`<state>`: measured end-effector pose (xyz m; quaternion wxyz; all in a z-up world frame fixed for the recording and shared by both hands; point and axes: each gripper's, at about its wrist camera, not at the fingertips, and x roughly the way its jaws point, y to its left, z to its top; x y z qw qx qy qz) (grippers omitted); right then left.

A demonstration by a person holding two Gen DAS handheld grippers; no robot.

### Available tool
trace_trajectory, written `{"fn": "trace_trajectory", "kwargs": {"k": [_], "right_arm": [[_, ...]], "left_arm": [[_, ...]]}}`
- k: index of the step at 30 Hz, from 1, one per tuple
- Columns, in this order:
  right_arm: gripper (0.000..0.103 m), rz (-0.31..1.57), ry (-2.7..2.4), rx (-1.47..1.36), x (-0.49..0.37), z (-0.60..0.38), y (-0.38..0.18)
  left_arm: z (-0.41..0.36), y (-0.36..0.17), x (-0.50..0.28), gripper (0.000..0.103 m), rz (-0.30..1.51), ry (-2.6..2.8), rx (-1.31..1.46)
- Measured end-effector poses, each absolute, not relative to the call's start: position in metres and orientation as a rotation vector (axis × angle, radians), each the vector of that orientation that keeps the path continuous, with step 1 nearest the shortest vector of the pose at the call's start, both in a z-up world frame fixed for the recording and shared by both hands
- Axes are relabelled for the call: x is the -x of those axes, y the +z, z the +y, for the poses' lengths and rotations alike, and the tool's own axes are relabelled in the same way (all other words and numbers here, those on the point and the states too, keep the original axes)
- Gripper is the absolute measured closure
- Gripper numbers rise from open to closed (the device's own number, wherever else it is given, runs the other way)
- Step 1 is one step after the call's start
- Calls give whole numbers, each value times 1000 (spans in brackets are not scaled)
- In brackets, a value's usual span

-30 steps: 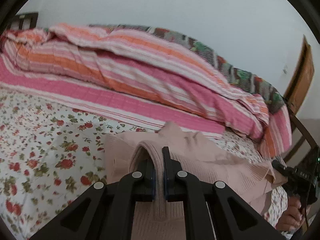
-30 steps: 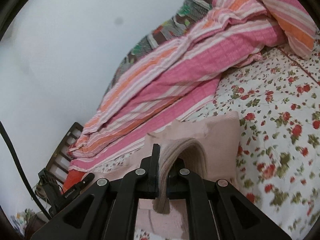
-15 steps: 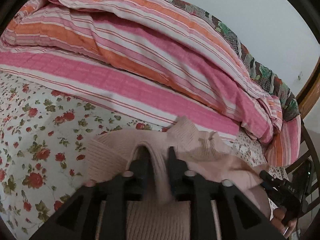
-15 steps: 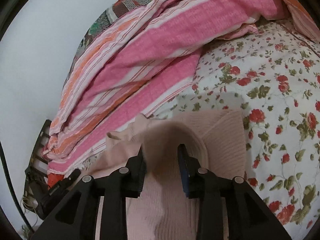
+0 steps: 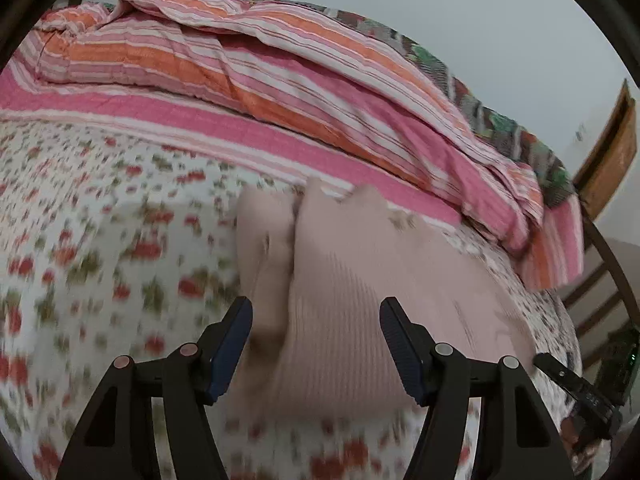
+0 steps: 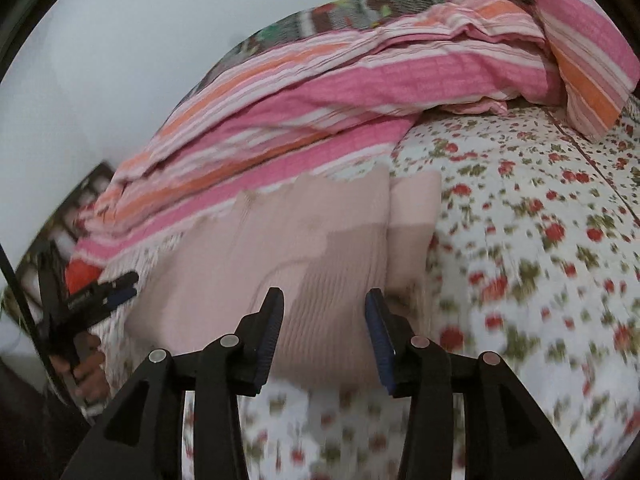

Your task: Fold small clothes

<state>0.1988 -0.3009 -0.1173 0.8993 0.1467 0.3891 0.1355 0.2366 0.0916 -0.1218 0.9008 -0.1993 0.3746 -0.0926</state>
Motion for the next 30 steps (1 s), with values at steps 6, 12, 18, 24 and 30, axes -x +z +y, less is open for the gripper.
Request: {"fn": "trace_trajectory", "kwargs": {"k": [6, 12, 18, 24, 30], "right_arm": [[57, 873, 347, -335, -169, -301, -140], [53, 869, 325, -498, -180, -312, -156], [53, 827, 248, -721, -204, -324, -167], [92, 863, 191, -722, -232, -320, -171], [94, 843, 229, -665, -223, -323, -159]], "left_arm": [[95, -148, -180, 39, 767, -286, 509], [86, -162, -186, 38, 767, -306, 556], [97, -170, -224, 42, 739, -232, 707], [103, -176, -236, 90, 743, -158, 759], [96, -163, -214, 93, 706, -144, 672]]}}
